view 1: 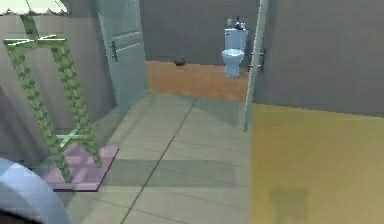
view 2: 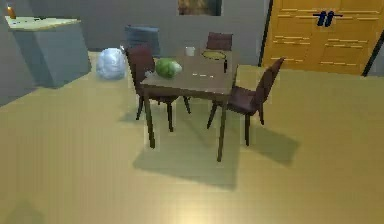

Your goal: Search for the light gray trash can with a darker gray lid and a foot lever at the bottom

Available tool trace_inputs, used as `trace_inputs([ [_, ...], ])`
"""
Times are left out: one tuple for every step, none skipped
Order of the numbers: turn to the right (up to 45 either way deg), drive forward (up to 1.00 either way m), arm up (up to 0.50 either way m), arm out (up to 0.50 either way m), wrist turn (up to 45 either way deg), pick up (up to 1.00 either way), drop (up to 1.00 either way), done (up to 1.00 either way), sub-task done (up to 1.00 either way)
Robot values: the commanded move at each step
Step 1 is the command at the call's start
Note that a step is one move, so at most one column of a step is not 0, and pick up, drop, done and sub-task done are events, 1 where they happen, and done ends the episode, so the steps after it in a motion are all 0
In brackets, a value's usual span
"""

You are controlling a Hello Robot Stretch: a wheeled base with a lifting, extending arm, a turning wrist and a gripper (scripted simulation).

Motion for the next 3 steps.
trace_inputs([
  [0.0, 1.0, 0.0, 0.0, 0.0, 0.0, 0.0, 0.0, 0.0],
  [-3.0, 0.0, 0.0, 0.0, 0.0, 0.0, 0.0, 0.0, 0.0],
  [0.0, 1.0, 0.0, 0.0, 0.0, 0.0, 0.0, 0.0, 0.0],
])
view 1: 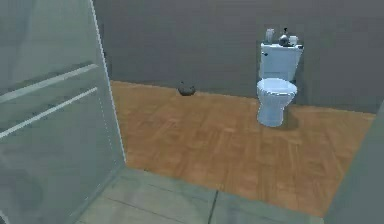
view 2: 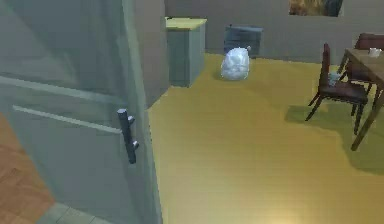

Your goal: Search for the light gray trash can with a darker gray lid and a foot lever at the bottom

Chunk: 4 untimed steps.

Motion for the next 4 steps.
trace_inputs([
  [0.0, 1.0, 0.0, 0.0, 0.0, 0.0, 0.0, 0.0, 0.0],
  [0.0, 0.6, 0.0, 0.0, 0.0, 0.0, 0.0, 0.0, 0.0],
  [-24.0, 0.0, 0.0, 0.0, 0.0, 0.0, 0.0, 0.0, 0.0],
  [0.0, 0.5, 0.0, 0.0, 0.0, 0.0, 0.0, 0.0, 0.0],
])
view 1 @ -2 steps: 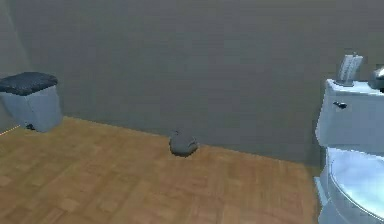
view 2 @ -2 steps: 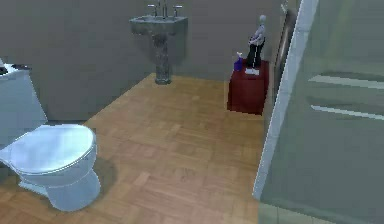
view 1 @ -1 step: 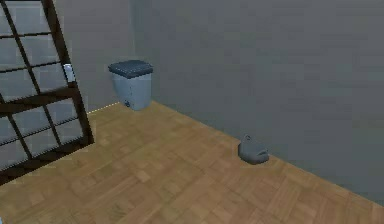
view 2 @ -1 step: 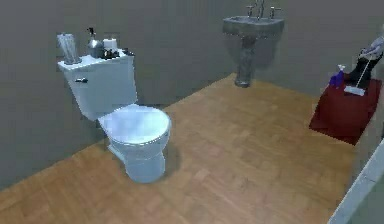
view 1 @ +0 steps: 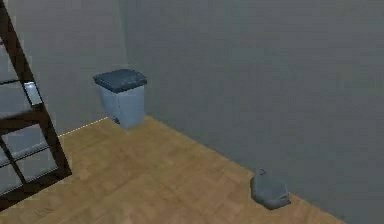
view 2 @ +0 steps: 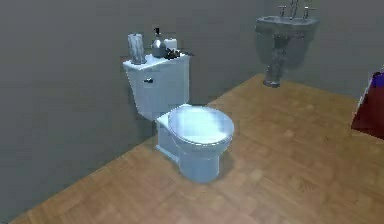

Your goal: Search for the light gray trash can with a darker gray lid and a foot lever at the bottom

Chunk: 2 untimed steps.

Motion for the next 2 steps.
trace_inputs([
  [-21.0, 0.0, 0.0, 0.0, 0.0, 0.0, 0.0, 0.0, 0.0],
  [0.0, 1.0, 0.0, 0.0, 0.0, 0.0, 0.0, 0.0, 0.0],
])
